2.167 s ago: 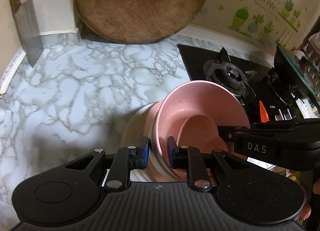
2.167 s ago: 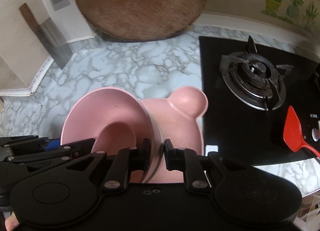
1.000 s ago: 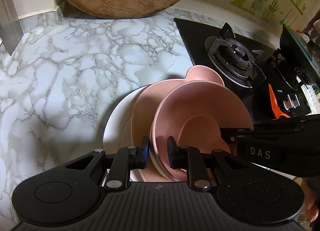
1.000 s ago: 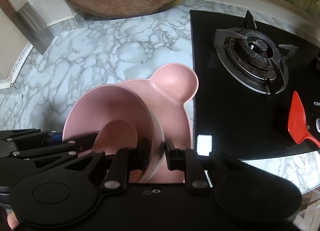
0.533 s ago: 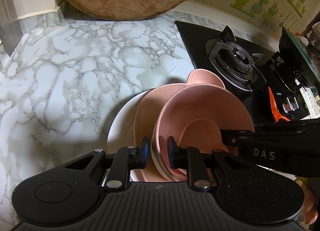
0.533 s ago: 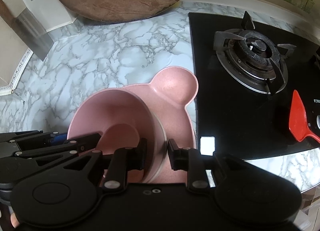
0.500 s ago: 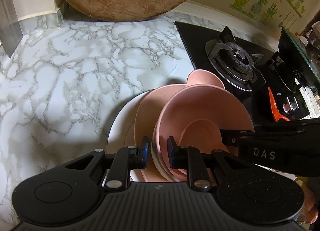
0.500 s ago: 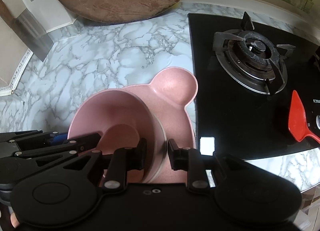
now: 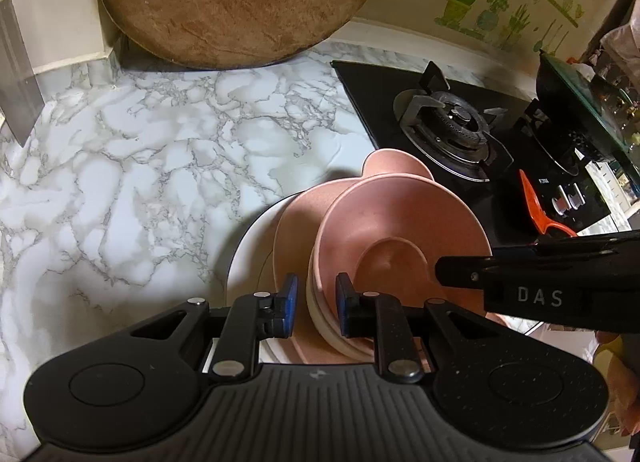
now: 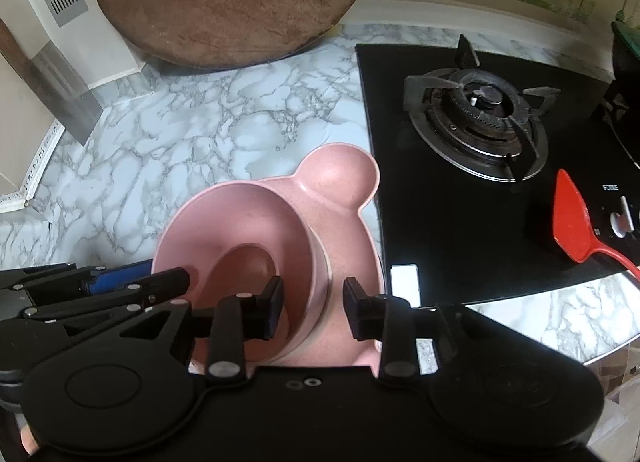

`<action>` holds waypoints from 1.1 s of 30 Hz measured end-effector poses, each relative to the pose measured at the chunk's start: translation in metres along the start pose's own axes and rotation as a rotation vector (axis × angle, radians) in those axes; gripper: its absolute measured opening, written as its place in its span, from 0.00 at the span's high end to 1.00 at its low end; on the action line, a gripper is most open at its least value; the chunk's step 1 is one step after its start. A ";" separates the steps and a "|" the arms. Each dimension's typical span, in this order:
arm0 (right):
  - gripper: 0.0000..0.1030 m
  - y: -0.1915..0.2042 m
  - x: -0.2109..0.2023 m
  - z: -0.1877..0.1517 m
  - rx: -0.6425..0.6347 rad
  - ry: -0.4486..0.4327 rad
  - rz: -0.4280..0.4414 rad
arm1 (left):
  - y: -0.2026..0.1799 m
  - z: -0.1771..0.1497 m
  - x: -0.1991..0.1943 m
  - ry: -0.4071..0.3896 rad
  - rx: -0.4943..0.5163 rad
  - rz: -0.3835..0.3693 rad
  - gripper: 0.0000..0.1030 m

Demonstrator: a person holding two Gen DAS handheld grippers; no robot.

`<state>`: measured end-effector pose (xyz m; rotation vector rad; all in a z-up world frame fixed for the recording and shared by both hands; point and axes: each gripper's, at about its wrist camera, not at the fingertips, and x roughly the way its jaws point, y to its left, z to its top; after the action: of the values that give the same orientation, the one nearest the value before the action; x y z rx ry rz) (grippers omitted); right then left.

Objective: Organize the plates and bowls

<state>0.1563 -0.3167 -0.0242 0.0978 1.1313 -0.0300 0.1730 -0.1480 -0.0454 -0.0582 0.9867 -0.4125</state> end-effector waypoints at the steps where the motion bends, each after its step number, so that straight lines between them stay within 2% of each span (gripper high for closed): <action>1: 0.65 0.000 -0.003 -0.001 0.003 -0.009 -0.002 | 0.000 -0.001 -0.002 -0.005 0.008 0.000 0.79; 3: 0.63 0.002 -0.008 -0.004 0.005 -0.026 -0.003 | 0.001 -0.003 -0.007 -0.014 0.014 -0.009 0.69; 5: 0.62 0.004 -0.014 -0.007 0.000 -0.041 -0.005 | 0.002 -0.005 -0.012 -0.031 0.021 -0.017 0.55; 9: 0.54 0.006 -0.024 -0.013 -0.014 -0.073 0.015 | 0.001 -0.009 -0.023 -0.060 0.041 -0.010 0.52; 13: 0.37 0.008 -0.036 -0.022 -0.039 -0.136 0.026 | 0.000 -0.013 -0.033 -0.090 0.049 0.000 0.40; 15: 0.33 0.006 -0.041 -0.025 -0.047 -0.138 0.028 | -0.001 -0.015 -0.039 -0.115 0.058 0.021 0.39; 17: 0.29 0.004 -0.046 -0.028 -0.057 -0.166 0.044 | -0.001 -0.018 -0.044 -0.130 0.059 0.026 0.34; 19: 0.21 0.002 -0.053 -0.032 -0.069 -0.199 0.051 | -0.001 -0.021 -0.049 -0.146 0.057 0.038 0.34; 25: 0.14 -0.003 -0.070 -0.043 -0.109 -0.276 0.095 | -0.009 -0.033 -0.067 -0.205 0.069 0.064 0.33; 28: 0.09 -0.005 -0.078 -0.049 -0.135 -0.303 0.112 | -0.015 -0.040 -0.076 -0.235 0.078 0.086 0.25; 33: 0.04 -0.010 -0.090 -0.062 -0.169 -0.361 0.155 | -0.021 -0.055 -0.089 -0.262 0.078 0.089 0.25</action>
<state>0.0614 -0.3230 0.0301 0.0270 0.7592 0.1799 0.0786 -0.1276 0.0004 0.0022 0.7117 -0.3506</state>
